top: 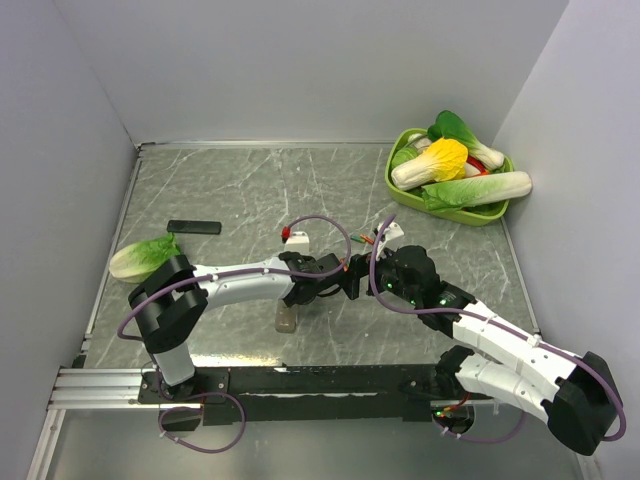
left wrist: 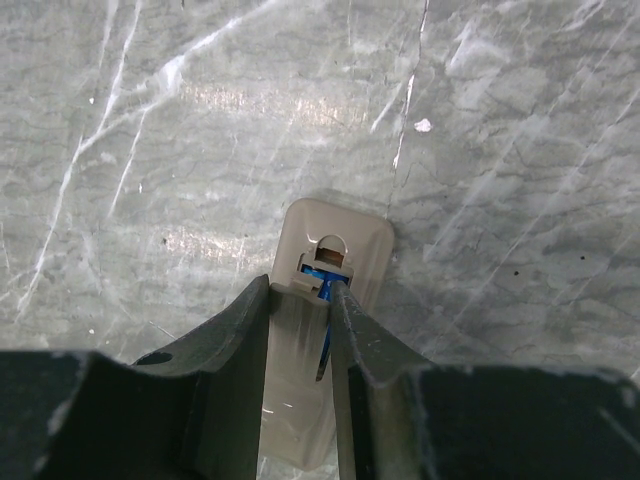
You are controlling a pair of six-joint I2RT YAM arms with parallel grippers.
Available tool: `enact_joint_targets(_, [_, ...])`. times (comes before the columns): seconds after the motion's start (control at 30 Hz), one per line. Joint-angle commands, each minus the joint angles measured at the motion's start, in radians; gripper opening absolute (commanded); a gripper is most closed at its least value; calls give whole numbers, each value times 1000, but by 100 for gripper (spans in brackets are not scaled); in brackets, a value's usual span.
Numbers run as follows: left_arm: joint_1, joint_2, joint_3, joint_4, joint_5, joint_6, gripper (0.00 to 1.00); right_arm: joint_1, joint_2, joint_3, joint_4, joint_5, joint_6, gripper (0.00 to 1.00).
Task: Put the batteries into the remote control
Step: Load the battery cover into the remote control.
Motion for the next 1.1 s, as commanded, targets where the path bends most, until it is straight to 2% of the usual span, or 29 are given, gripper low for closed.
enact_joint_targets(0.0, [-7, 13, 43, -13, -46, -18, 3, -3, -13, 3, 38, -6, 10, 100])
enact_joint_targets(0.63, [-13, 21, 10, 25, -21, -18, 2, -3, -7, 1, 40, -7, 10, 100])
enact_joint_targets(1.07, [-30, 40, 32, -29, -30, -45, 2, -5, -15, -3, 40, -7, 11, 100])
